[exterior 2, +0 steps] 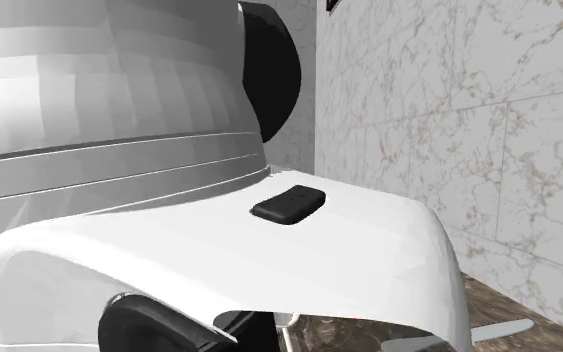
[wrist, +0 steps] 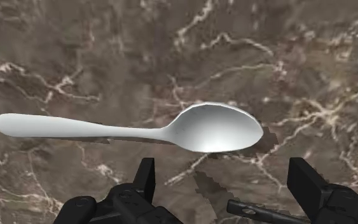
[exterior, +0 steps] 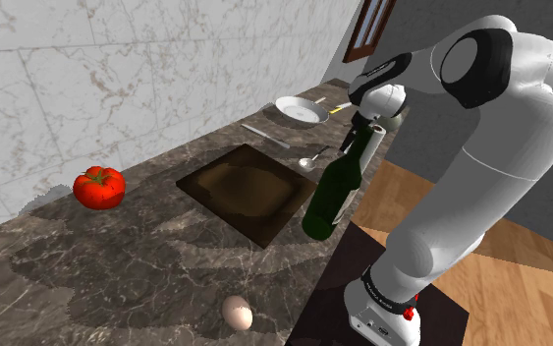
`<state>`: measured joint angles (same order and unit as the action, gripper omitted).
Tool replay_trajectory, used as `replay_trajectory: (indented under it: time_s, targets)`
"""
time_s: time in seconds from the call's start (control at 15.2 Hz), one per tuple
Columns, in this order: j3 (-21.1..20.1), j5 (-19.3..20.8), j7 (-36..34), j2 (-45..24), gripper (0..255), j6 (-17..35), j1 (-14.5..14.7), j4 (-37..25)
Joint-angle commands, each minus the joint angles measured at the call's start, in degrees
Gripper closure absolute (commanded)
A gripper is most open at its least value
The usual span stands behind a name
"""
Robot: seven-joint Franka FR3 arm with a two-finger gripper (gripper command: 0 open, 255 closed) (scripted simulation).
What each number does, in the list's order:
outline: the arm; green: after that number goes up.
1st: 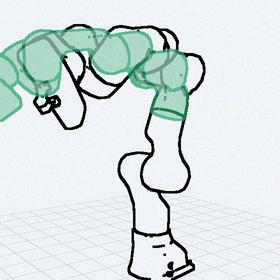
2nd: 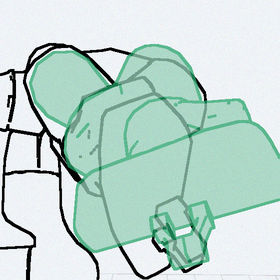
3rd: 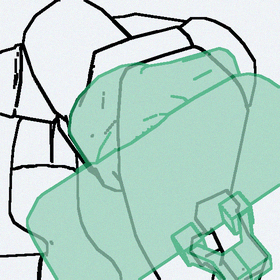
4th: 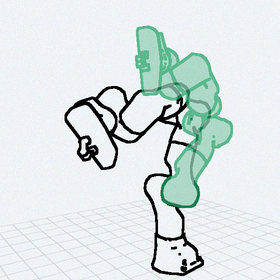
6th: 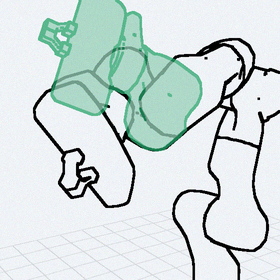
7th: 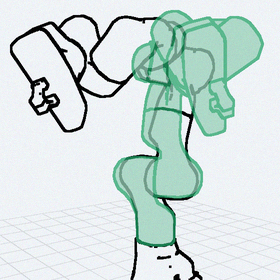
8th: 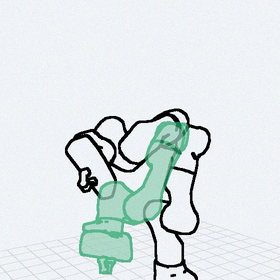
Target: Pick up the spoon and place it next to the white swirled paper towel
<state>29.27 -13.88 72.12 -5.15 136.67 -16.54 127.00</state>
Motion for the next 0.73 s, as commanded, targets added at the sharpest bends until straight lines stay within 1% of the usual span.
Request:
replay_trajectory:
  time_s: [0.0, 0.13, 0.66]
  targets:
    - [0.4, 2.2, -1.6, 2.4, 0, -2.6, 0.2, -0.7]
    - [0.7, 4.4, -3.0, 4.9, 0, -5.6, 0.2, -1.6]
    - [0.6, 4.4, -3.0, 4.9, 0, -5.6, 0.1, -1.6]
